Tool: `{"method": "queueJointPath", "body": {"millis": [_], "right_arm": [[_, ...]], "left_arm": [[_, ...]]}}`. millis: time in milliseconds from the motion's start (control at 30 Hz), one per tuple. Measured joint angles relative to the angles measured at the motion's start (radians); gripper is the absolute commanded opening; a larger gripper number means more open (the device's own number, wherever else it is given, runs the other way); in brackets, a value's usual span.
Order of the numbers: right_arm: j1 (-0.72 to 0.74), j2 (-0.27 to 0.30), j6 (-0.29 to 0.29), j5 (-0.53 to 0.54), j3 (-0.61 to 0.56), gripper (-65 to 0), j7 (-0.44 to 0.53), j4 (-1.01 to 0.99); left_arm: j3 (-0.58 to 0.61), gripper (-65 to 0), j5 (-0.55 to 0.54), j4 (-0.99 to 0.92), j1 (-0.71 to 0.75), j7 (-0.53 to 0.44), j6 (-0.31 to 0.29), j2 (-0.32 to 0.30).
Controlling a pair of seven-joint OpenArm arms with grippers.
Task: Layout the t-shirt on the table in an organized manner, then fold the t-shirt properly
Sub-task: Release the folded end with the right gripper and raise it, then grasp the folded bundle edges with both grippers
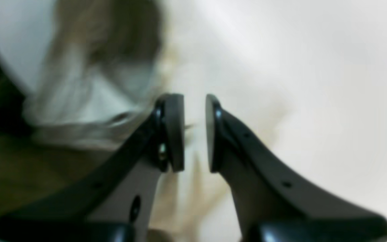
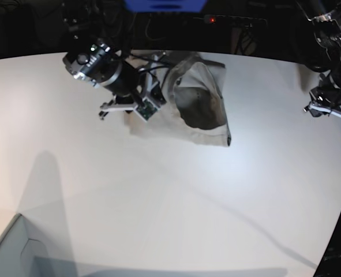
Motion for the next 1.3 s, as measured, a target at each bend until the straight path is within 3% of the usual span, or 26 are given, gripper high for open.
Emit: {"method": "queueJointPath", "body": {"millis": [133, 300, 433, 533, 900, 1200, 1300], "right_arm": [[0.006, -0.022, 0.000, -0.001, -0.055, -55.0, 0.002, -0.130], [0.003, -0.040, 0.000, -0.006, -0.228, -55.1, 0.000, -0.231], [-0.003, -0.041, -0.002, 0.016, -0.369, -55.1, 0.001, -0.188], [-0.001, -0.039, 0.000, 0.001, -0.387, -55.1, -0.001, -0.114], [0.026, -0.017, 0.000, -0.006, 0.028, -55.1, -0.013, -0.063], [0.045, -0.020, 0.000, 0.002, 0.080, -55.2, 0.003, -0.182], [0.058, -0.019, 0.000, 0.007, 0.159, -55.2, 0.005, -0.230]], "left_arm": [[0.000, -64.9, -0.007, 0.004, -0.008, 0.000, 0.000, -0.004], [0.000, -64.9, -0.006, 0.004, -0.005, 0.000, 0.000, -0.004], [0.000, -64.9, -0.006, 0.004, -0.005, 0.000, 0.000, -0.004], [0.000, -64.9, -0.005, 0.004, -0.005, 0.000, 0.000, -0.004], [0.000, -64.9, -0.007, 0.003, -0.003, 0.000, 0.000, -0.021], [0.000, -64.9, -0.007, 0.003, -0.003, 0.000, 0.000, -0.012], [0.001, -64.9, -0.006, 0.003, -0.005, 0.000, 0.000, -0.013]]}}
